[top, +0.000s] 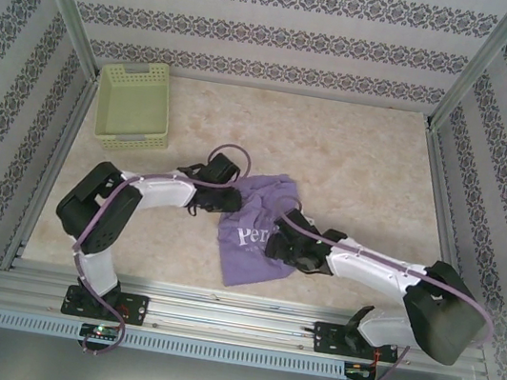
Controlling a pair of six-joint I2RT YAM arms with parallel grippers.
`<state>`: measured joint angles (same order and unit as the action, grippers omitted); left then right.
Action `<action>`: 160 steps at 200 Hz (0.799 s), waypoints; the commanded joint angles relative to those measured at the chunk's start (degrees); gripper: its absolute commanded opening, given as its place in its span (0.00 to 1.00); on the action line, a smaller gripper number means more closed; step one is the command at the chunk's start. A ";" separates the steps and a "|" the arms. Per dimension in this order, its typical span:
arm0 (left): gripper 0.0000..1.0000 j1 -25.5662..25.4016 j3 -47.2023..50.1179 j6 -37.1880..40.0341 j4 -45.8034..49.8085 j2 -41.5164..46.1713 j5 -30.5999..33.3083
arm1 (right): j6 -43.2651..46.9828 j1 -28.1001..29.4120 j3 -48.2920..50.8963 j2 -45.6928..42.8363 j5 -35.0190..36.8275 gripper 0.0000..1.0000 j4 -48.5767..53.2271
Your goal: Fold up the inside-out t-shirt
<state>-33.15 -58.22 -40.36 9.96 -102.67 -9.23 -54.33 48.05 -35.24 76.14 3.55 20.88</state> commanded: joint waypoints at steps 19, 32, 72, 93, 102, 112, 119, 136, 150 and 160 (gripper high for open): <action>0.52 0.06 -0.04 7.04 4.60 6.24 3.38 | -3.75 1.83 0.51 -9.29 7.12 0.67 3.78; 0.57 -1.38 2.50 9.19 8.00 11.40 8.37 | -1.78 0.52 -0.02 -12.38 10.60 0.68 7.08; 0.71 -14.18 4.79 14.05 15.63 23.97 20.18 | 3.88 -7.71 0.44 -19.11 9.94 0.68 8.20; 0.74 -20.00 3.05 17.01 15.27 23.70 20.90 | 4.71 -10.09 0.44 -20.74 9.59 0.68 8.48; 0.75 -21.26 2.01 17.47 15.02 21.84 21.13 | 4.76 -10.57 0.53 -21.16 9.46 0.68 8.48; 0.75 -21.82 -0.06 17.40 16.20 18.72 21.90 | 4.76 -10.75 0.60 -21.47 9.28 0.68 8.44; 0.74 -21.91 -1.60 17.23 17.43 16.47 22.87 | 4.63 -10.84 0.77 -21.63 9.06 0.68 8.18; 0.71 -21.87 -4.74 16.83 18.70 12.11 24.97 | 4.26 -10.79 1.97 -21.69 7.43 0.68 6.04; 0.61 -21.81 -6.33 16.64 18.20 10.07 25.89 | 4.10 -10.71 3.13 -20.87 5.44 0.68 3.34; 0.53 -21.57 -7.05 16.53 17.68 9.32 27.13 | 4.05 -10.70 3.73 -19.70 4.15 0.67 1.53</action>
<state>-54.76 -62.46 -25.10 24.93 -91.81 12.99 -50.81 37.60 -33.67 55.09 10.55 26.06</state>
